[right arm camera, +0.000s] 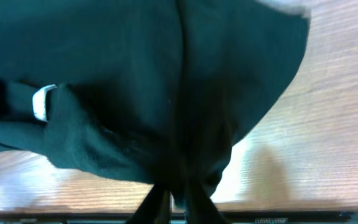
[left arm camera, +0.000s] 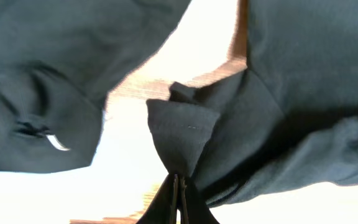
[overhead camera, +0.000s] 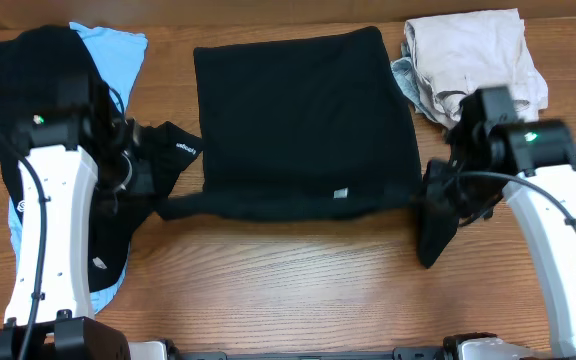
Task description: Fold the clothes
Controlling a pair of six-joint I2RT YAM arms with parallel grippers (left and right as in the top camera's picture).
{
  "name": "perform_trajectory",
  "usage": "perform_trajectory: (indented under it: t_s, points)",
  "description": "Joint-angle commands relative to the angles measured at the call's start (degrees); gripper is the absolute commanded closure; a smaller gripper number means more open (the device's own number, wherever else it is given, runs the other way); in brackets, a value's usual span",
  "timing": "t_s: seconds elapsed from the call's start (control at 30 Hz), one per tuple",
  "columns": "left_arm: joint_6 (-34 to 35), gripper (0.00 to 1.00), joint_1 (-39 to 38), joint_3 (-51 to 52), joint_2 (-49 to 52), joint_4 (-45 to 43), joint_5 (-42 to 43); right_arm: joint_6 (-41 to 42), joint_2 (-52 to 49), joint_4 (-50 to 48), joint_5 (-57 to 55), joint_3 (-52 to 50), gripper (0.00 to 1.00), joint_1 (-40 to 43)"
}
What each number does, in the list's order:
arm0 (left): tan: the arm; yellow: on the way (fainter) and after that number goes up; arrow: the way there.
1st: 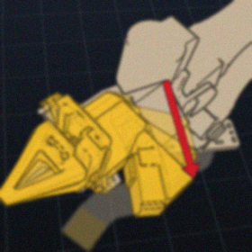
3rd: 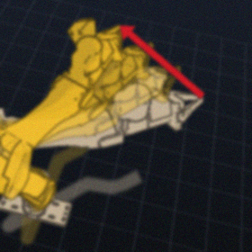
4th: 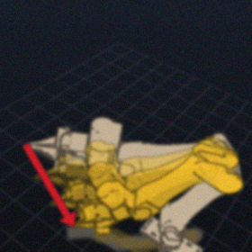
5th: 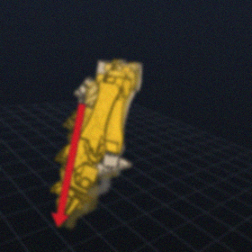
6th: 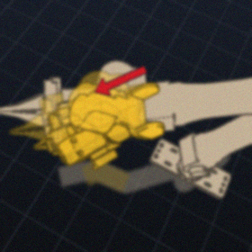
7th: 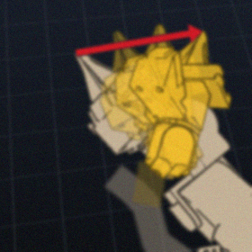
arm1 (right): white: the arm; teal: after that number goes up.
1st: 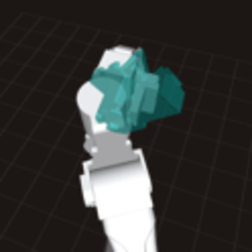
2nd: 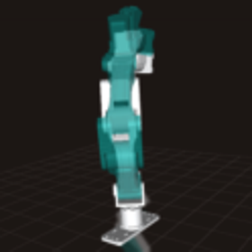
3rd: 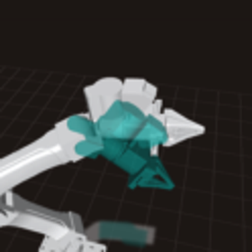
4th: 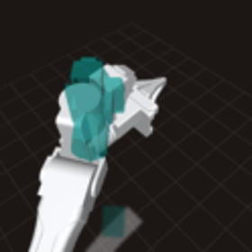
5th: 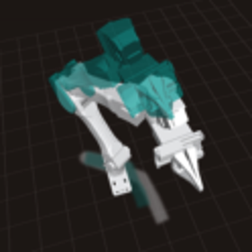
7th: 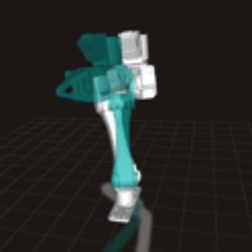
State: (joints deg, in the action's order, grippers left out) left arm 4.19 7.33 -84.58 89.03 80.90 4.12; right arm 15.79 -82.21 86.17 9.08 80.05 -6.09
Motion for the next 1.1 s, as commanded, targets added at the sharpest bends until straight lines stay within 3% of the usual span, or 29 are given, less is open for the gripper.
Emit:
perform_trajectory:
  t_s: [0.0, 0.03, 0.1, 0.13, 0.17, 0.27, 0.53, 0.63, 0.87, 0.97, 1.0, 1.07]
  points:
    - [1.0, 0.96, -0.7, 10.1, -1.8, -3.9, 1.9, 4.0, 3.3, -2.0, 2.4, -9.1, 0.79, 0.0]
    - [1.0, 0.95, -0.7, 12.3, -1.7, -4.9, 2.0, 4.2, 3.4, -2.6, 3.1, -11.2, 0.74, 0.0]
    - [1.0, 0.83, -0.7, 16.4, -1.7, -7.7, 3.6, 4.2, 3.4, -3.4, 3.9, -13.6, 0.69, 0.0]
    - [1.0, 0.59, -0.7, 18.2, -1.7, -9.5, 5.0, 4.2, 3.4, -3.9, 4.1, -14.5, 0.63, 0.0]
    - [0.9, 0.45, -0.7, 19.0, -1.7, -10.6, 6.1, 4.2, 3.4, -4.2, 4.1, -14.7, 0.59, 0.0]
    - [1.0, 0.21, -0.7, 19.2, -1.7, -13.0, 7.4, 4.2, 3.5, -6.1, 4.8, -14.7, 0.48, 0.0]
    - [5.8, 0.00, -0.5, 19.1, -1.7, -20.3, 4.7, 4.0, 3.5, -11.7, 6.1, -14.7, 0.40, 0.0]
    - [8.6, 0.00, -0.1, 19.1, -1.7, -24.7, -1.1, 3.9, 3.5, -13.6, 6.1, -14.7, 0.40, 0.0]
    - [8.9, 0.00, 0.9, 19.6, -0.2, -33.2, -4.9, 3.3, 3.5, -16.5, 6.5, -14.7, 0.40, 0.0]
    - [8.9, 0.03, 1.0, 19.7, 2.5, -35.8, -6.3, 3.3, 3.5, -17.8, 6.5, -14.7, 0.45, 0.0]
    - [8.9, 0.15, 1.0, 19.7, 3.9, -36.6, -6.5, 3.3, 3.5, -18.1, 6.5, -14.7, 0.48, 0.0]
    - [8.9, 0.60, 1.1, 19.7, 6.5, -37.7, -6.9, 3.3, 3.5, -18.6, 6.4, -14.7, 0.50, 0.0]
